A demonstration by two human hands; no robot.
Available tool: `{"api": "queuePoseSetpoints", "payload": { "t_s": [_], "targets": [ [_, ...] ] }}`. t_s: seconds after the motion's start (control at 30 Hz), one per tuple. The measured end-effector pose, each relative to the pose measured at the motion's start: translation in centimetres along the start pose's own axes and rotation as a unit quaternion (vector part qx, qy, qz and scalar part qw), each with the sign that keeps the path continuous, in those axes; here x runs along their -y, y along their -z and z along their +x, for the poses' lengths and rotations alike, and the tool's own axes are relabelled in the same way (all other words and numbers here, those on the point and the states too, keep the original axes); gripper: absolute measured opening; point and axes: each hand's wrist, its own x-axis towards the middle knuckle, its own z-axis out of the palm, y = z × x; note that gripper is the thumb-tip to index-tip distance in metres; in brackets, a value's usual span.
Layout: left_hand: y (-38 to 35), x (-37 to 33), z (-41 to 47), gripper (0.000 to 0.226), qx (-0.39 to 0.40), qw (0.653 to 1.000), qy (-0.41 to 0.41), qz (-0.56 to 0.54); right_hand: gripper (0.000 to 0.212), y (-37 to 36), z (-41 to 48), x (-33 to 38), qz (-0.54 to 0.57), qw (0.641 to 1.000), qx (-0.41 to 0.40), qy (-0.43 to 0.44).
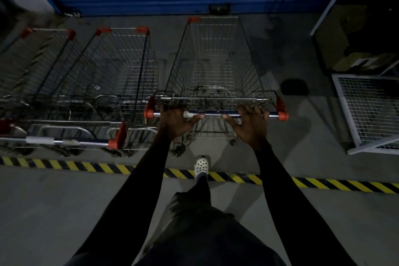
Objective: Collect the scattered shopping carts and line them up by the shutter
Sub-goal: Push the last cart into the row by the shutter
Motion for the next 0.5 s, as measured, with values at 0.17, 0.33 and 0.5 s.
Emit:
{"api": "queuePoseSetpoints", "payload": {
  "t_s": [0.17, 0.33, 0.5],
  "targets": [
    [-3.7, 1.1, 5.3, 0.071, -0.070, 0.997, -0.017, -0.003, 0.057, -1.9, 5.9, -0.6, -0.006, 1.000, 0.023, -0.012],
    [-6.3, 3.0, 11.9, 0.069, -0.023, 0.999, -0.004, -0.039, 0.054, -4.8, 12.2, -0.8, -0.017, 1.000, 0.018, -0.009],
    [-8.3, 5.7, 18.0, 0.066, -0.019, 0.997, -0.014, -0.070, 0.051, -7.9, 18.1, -0.1, -0.032, 0.999, 0.019, -0.024]
  ]
}}
